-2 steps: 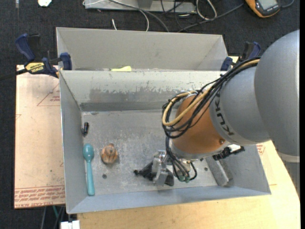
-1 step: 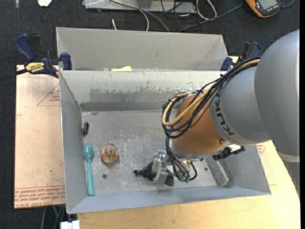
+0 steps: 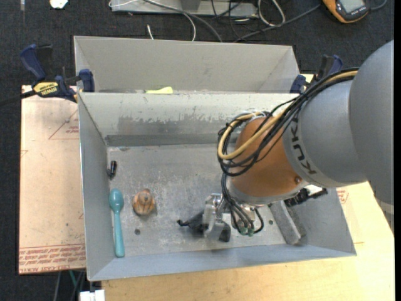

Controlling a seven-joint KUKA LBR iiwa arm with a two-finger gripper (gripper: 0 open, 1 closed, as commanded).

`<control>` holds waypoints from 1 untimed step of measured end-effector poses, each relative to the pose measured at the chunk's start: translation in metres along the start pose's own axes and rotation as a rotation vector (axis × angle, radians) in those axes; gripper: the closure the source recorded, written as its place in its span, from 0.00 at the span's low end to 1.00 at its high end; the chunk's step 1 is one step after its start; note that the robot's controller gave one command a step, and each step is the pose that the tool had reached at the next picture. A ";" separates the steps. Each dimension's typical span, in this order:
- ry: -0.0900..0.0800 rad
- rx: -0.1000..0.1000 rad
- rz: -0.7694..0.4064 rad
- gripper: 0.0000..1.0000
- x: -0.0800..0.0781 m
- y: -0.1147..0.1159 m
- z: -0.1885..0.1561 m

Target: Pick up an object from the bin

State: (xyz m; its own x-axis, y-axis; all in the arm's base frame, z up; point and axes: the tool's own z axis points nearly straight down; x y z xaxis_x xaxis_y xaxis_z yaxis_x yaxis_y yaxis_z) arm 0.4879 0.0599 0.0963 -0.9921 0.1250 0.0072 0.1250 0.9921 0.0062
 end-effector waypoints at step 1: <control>-0.004 -0.001 0.000 1.00 -0.001 0.001 -0.015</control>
Offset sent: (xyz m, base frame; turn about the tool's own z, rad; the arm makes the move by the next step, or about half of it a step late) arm 0.0014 0.0003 0.0850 0.0000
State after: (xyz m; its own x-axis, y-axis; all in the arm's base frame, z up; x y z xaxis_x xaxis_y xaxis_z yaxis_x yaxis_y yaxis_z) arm 0.4893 0.0602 0.1109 -0.9921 0.1253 0.0034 0.1253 0.9921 0.0077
